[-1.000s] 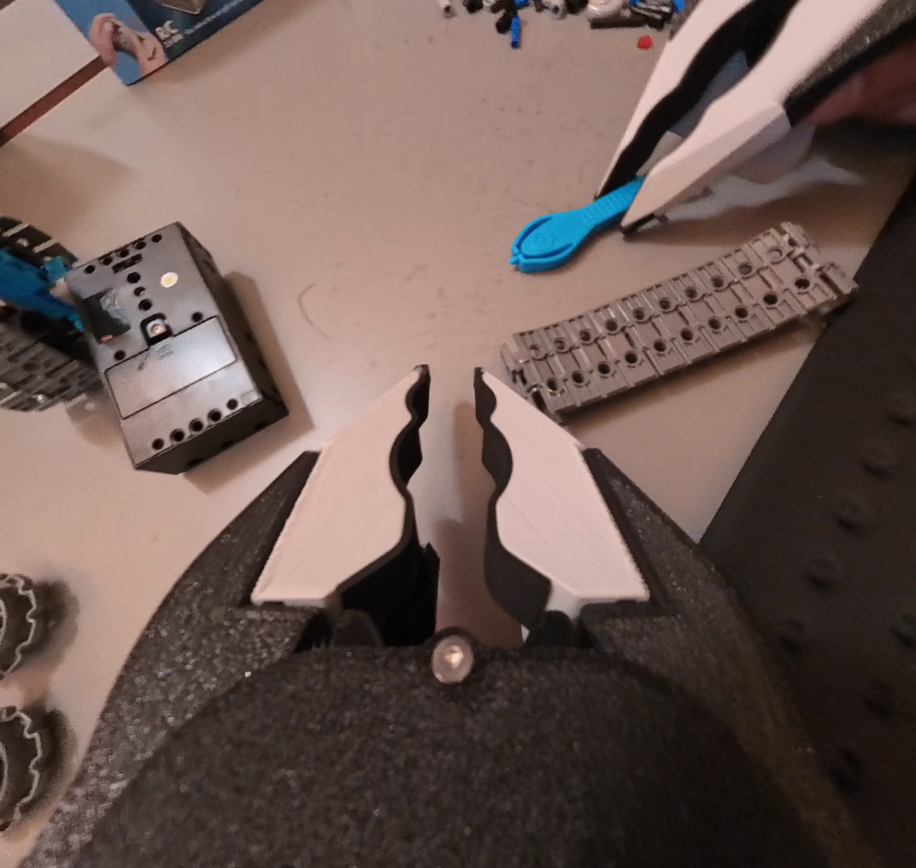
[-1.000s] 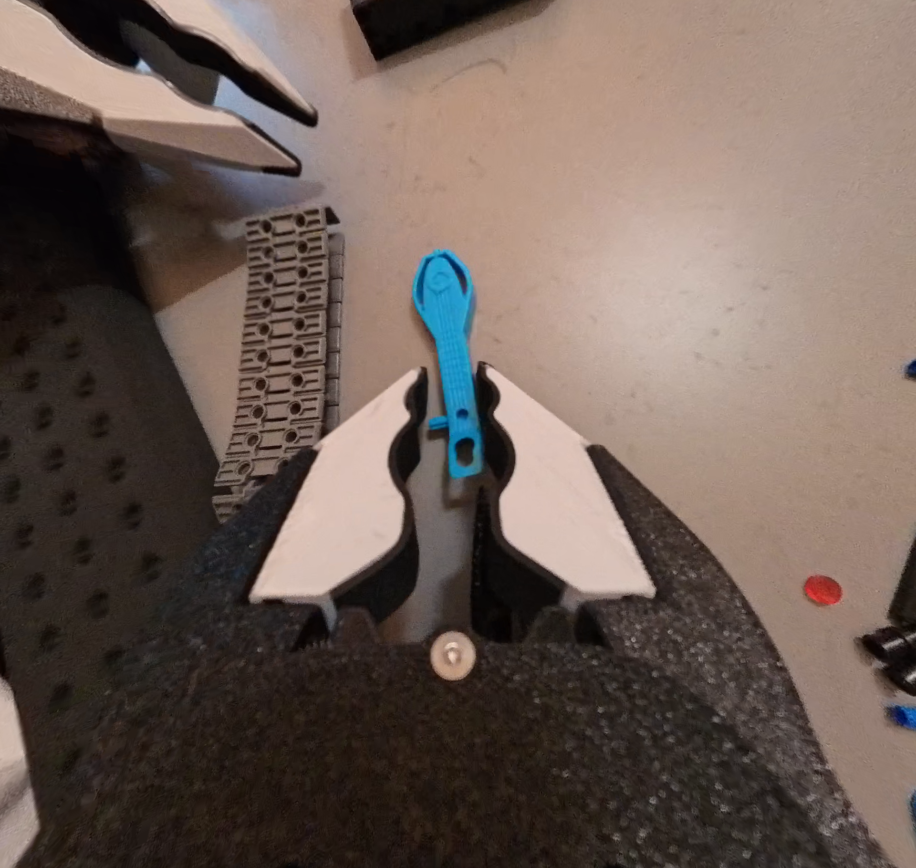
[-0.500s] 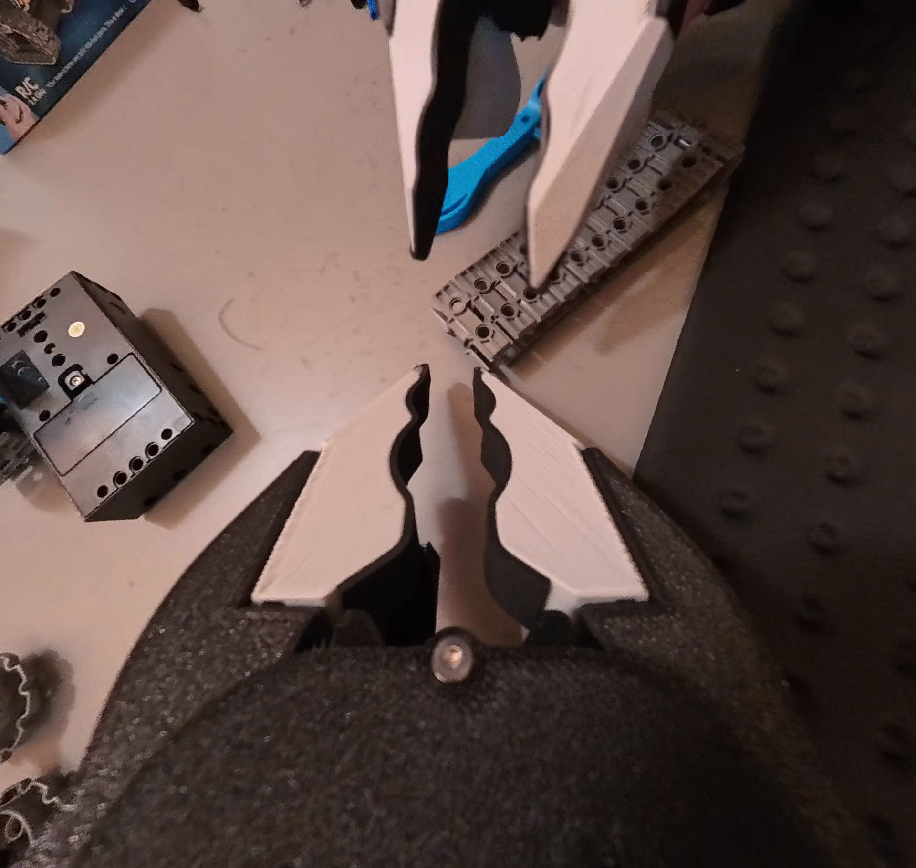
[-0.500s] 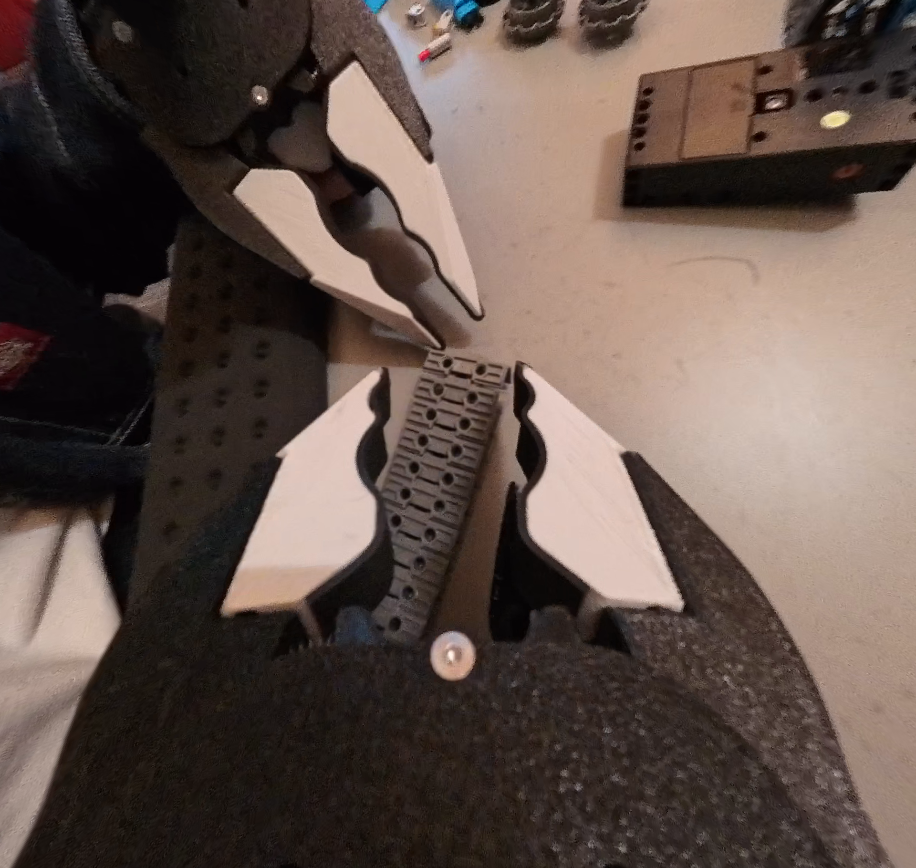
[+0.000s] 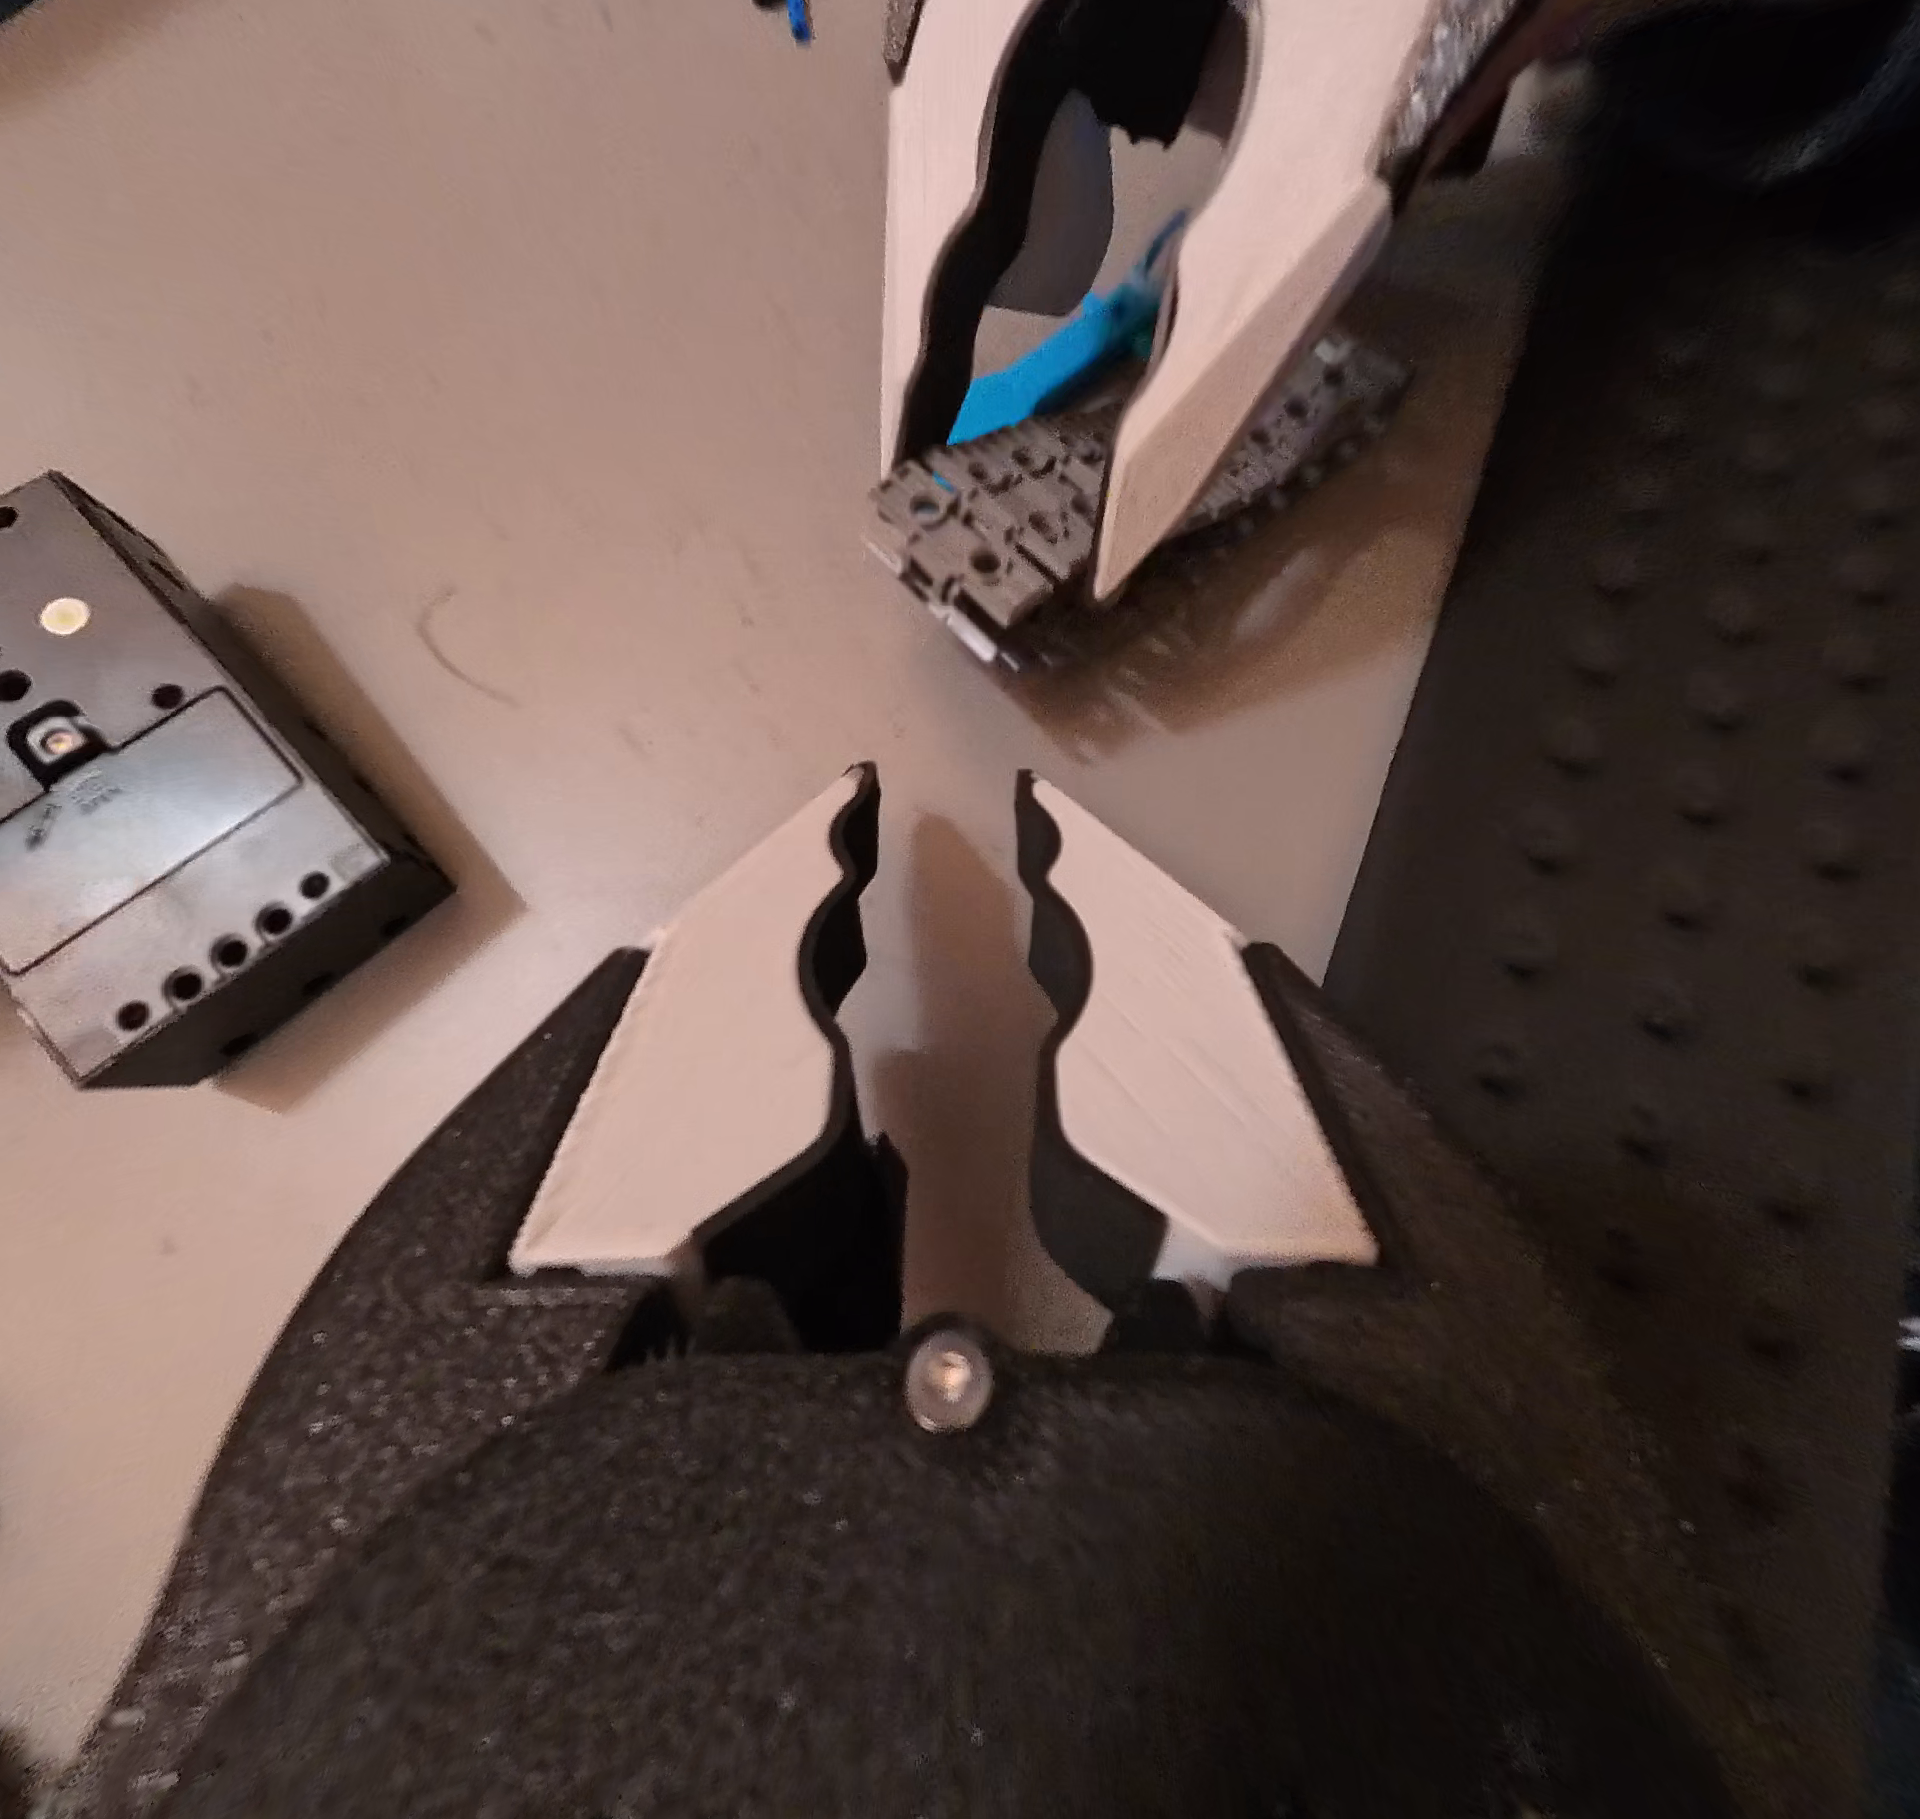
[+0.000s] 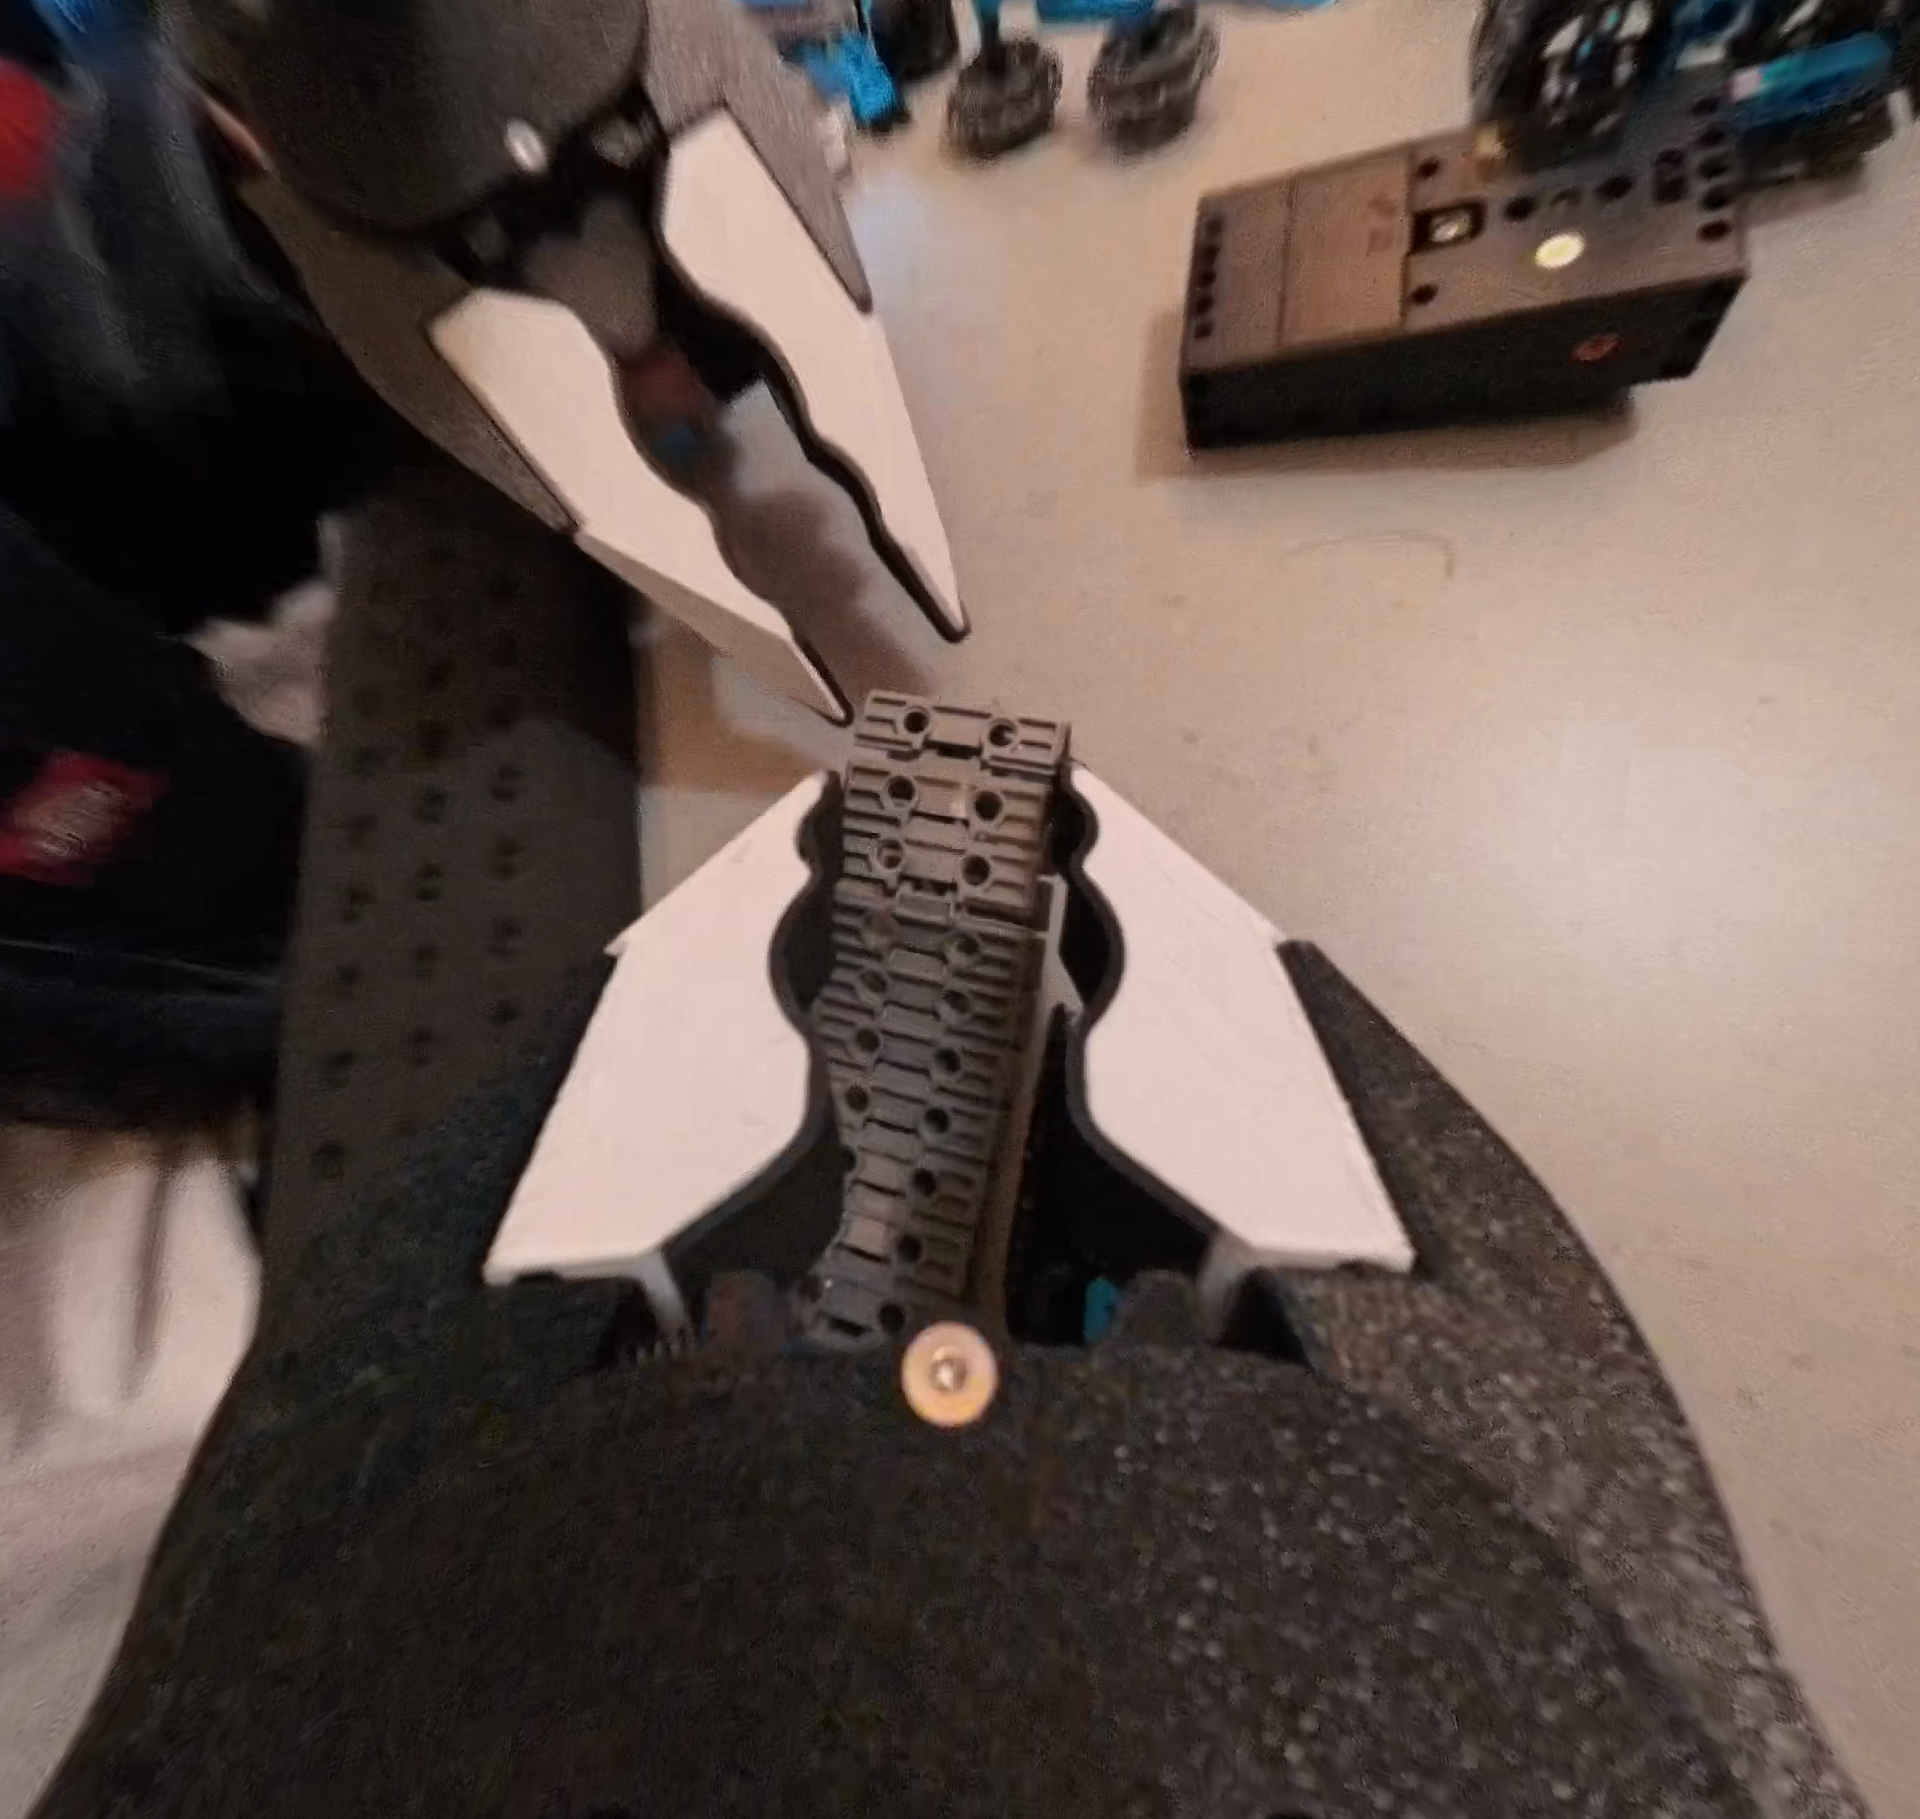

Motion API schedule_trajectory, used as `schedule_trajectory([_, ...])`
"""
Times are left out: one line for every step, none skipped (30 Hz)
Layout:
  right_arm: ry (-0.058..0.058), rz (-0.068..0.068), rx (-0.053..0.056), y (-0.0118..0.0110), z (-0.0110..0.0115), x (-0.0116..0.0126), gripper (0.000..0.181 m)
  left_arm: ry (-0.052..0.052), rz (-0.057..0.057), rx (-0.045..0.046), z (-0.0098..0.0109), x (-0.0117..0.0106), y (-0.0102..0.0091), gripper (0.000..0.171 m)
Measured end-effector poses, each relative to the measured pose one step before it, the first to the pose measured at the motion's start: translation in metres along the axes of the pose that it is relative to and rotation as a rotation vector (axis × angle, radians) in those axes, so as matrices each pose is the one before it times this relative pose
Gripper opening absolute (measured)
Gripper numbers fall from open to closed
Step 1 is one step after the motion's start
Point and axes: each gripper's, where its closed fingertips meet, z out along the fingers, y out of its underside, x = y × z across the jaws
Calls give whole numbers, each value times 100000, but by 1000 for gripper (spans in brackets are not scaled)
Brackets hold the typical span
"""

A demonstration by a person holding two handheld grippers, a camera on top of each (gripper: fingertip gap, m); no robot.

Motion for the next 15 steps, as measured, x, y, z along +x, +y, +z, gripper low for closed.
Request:
schedule_trajectory([-6937, 8150, 8518, -1202, -923, 73, 38, 3974, -4841, 3793, -302, -306, -1120, 28])
schedule_trajectory([-7595, 8536, 8812, -1284, -896, -46, 37, 4988, -6368, 5228, -272, -274, -1570, 30])
schedule_trajectory([-7799, 8468, 8001, -1171, -805, -187, 37, 7255, -7232, 5918, -184, 39, -1889, 32])
schedule_trajectory([-7231, 7917, 8370, -1182, -834, -252, 37, 10459, -6593, 6135, -142, 586, -2047, 36])
schedule_trajectory([-6531, 6425, 7308, -1047, -790, -370, 37, 10873, -5412, 5695, -93, 716, -2008, 43])
schedule_trajectory([-4419, 3923, 4932, -688, -644, -282, 37, 7769, -4150, 5064, -70, 365, -1907, 46])
schedule_trajectory([-2878, 2787, 3830, -484, -548, -111, 37, 4754, -1973, 4978, -71, 85, -1747, 47])
schedule_trajectory([-1590, 2740, 2603, -308, -442, 46, 37, 2313, 452, 4004, 55, -55, -1319, 47])
schedule_trajectory([-1873, 2529, 2376, -236, -336, -37, 37, 336, 1811, 1481, 246, -163, -642, 47])
schedule_trajectory([-2700, 2729, 3263, -382, -327, -154, 36, -241, 2348, -1031, 412, -102, 1, 47])
schedule_trajectory([-3054, 2847, 2851, -369, -268, -210, 38, -302, 2855, -1923, 482, 31, 385, 48])
schedule_trajectory([-2529, 2572, 1373, -130, -137, -182, 41, -728, 2805, -1126, 472, 79, 490, 51])
schedule_trajectory([-1643, 1935, 503, -5, -28, -45, 41, -289, 1936, -553, 461, 164, 559, 52])
schedule_trajectory([-1194, 1892, -323, 149, 97, 28, 40, -94, 822, -971, 426, 163, 641, 53])
schedule_trajectory([-670, 1894, -958, 286, 128, 103, 40, -1512, 605, -1523, 365, -76, 628, 54])
